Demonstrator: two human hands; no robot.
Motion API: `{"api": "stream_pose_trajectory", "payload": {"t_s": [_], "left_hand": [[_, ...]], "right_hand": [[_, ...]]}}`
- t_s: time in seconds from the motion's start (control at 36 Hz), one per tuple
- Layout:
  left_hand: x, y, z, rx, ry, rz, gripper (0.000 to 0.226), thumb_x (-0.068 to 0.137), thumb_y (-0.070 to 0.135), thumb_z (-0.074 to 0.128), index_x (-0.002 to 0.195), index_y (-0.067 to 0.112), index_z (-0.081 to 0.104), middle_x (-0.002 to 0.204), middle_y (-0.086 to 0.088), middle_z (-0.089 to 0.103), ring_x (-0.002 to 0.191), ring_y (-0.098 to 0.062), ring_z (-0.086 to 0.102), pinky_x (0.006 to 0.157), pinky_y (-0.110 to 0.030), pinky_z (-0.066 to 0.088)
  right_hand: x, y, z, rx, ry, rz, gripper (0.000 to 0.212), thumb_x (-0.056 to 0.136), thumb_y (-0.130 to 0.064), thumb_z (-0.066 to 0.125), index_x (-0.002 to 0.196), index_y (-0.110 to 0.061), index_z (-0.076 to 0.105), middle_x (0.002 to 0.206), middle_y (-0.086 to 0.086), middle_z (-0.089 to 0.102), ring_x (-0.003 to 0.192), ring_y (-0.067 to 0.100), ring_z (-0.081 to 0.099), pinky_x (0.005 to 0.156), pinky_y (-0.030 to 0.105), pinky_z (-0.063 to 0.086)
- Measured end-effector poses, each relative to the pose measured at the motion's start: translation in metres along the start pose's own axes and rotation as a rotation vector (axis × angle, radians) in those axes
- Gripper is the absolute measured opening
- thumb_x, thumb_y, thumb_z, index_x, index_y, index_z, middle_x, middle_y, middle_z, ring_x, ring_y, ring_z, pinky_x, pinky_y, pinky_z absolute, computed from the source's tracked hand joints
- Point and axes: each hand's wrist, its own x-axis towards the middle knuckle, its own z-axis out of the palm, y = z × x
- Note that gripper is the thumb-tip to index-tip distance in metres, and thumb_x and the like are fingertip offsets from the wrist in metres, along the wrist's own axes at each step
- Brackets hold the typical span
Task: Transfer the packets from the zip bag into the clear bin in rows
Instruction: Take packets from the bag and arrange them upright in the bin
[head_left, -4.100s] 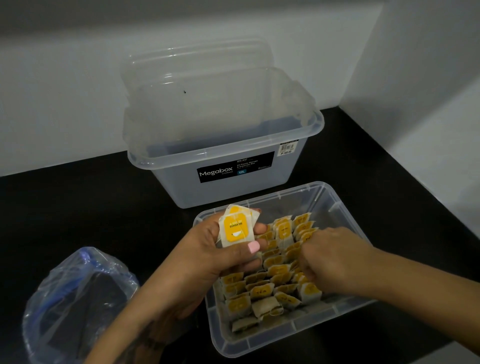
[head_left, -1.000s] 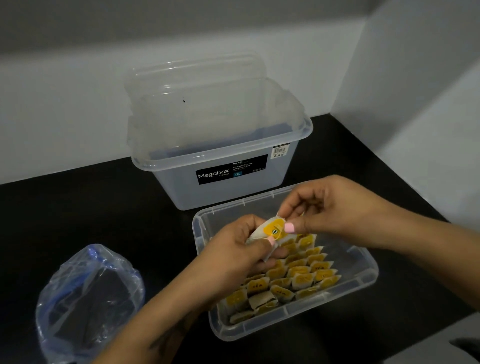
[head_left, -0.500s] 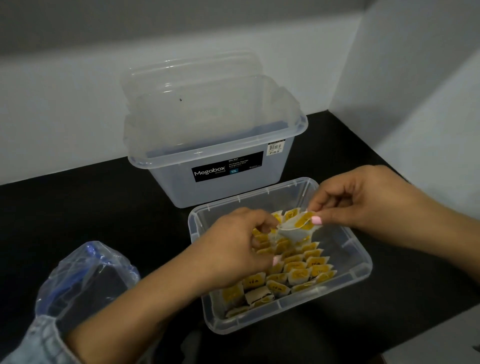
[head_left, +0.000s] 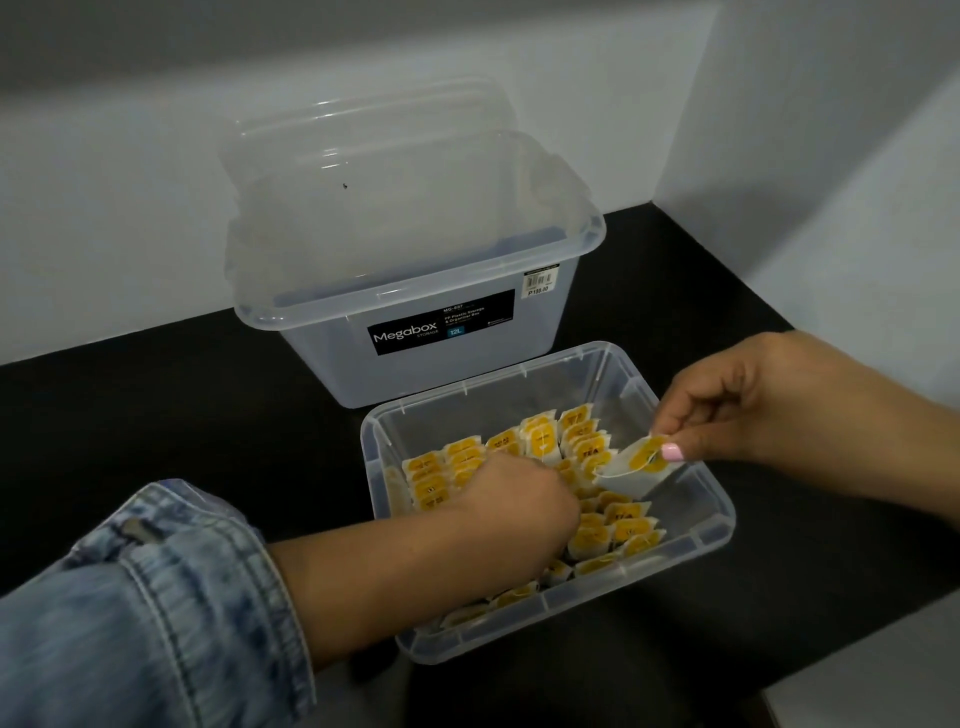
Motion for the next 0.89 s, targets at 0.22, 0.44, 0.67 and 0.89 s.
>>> {"api": "stream_pose_trajectory", "payload": {"t_s": [0.22, 0.44, 0.67, 0.89], "left_hand": [[0.005, 0.0, 0.008, -0.093, 0.016, -0.106, 0.01, 0.09, 0.02, 0.057, 0.094, 0.015, 0.064, 0.09, -0.002, 0.058, 0.081, -0.019, 0.053, 0.06, -0.031, 0.041], [0.003, -0.003, 0.012, -0.152, 0.037, -0.19, 0.013, 0.09, 0.027, 0.055, 0.093, 0.017, 0.063, 0.092, -0.002, 0.059, 0.081, -0.019, 0.053, 0.062, -0.032, 0.042], [0.0, -0.013, 0.012, -0.189, 0.05, -0.177, 0.024, 0.09, 0.026, 0.053, 0.068, 0.018, 0.048, 0.068, 0.001, 0.046, 0.072, -0.018, 0.053, 0.061, -0.031, 0.047], [-0.002, -0.015, 0.011, -0.252, 0.065, -0.192, 0.036, 0.092, 0.027, 0.048, 0.059, 0.018, 0.037, 0.061, 0.002, 0.038, 0.068, -0.018, 0.048, 0.061, -0.03, 0.045]], "right_hand": [[-0.002, 0.005, 0.002, 0.02, -0.03, -0.014, 0.009, 0.066, -0.039, 0.07, 0.076, -0.037, 0.07, 0.069, -0.024, 0.068, 0.069, -0.007, 0.065, 0.066, 0.011, 0.051], [0.007, -0.002, 0.024, -0.012, -0.23, 0.055, 0.009, 0.075, -0.031, 0.076, 0.075, -0.037, 0.069, 0.075, -0.027, 0.067, 0.071, -0.01, 0.064, 0.071, 0.018, 0.053], [0.024, -0.013, 0.054, -0.173, -0.377, 0.002, 0.006, 0.079, -0.034, 0.074, 0.078, -0.035, 0.068, 0.073, -0.023, 0.064, 0.075, -0.014, 0.059, 0.075, 0.013, 0.048], [0.036, -0.017, 0.071, -0.398, -0.371, -0.081, 0.009, 0.085, -0.027, 0.066, 0.089, -0.026, 0.074, 0.089, -0.015, 0.07, 0.084, -0.004, 0.06, 0.085, 0.019, 0.049]]}}
